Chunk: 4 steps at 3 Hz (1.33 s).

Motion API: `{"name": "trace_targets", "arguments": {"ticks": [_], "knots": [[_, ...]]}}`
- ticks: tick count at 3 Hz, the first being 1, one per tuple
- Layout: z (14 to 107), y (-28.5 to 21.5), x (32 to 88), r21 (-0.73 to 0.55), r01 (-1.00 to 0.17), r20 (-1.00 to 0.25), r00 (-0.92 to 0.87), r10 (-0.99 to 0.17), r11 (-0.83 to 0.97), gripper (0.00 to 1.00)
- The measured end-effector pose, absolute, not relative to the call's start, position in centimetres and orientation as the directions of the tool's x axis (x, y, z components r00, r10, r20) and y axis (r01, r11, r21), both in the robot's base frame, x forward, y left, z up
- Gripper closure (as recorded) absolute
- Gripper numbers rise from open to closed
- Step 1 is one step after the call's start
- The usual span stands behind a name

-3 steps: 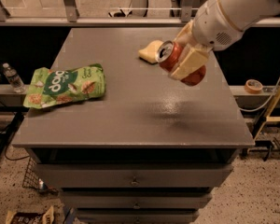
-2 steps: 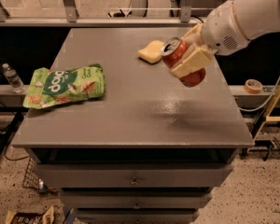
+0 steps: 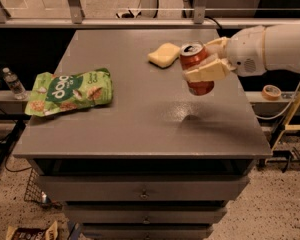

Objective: Place coke can upright

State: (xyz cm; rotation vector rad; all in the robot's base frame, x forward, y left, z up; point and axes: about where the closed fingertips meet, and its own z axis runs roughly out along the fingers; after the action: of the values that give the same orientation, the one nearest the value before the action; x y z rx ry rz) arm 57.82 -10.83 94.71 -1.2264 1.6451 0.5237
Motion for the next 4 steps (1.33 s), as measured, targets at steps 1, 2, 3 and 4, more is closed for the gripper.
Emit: {"name": "trace_targets", "arguments": {"ticks": [1, 2, 3, 4], "knots": [[94.0, -11.5, 58.6, -0.222, -0.86, -0.921, 0.029, -0.389, 0.46, 1.0], [93.0, -12.2, 59.6, -0.223, -0.834, -0.94, 0.047, -0.339, 0.504, 1.0], [91.8, -12.5, 60.4, -0.198, -0.827, -0.953, 0.036, -0.302, 0.527, 1.0], [90.6, -12.8, 61.1, -0.167, -0.822, -0.966, 0.026, -0.258, 0.544, 1.0]]}}
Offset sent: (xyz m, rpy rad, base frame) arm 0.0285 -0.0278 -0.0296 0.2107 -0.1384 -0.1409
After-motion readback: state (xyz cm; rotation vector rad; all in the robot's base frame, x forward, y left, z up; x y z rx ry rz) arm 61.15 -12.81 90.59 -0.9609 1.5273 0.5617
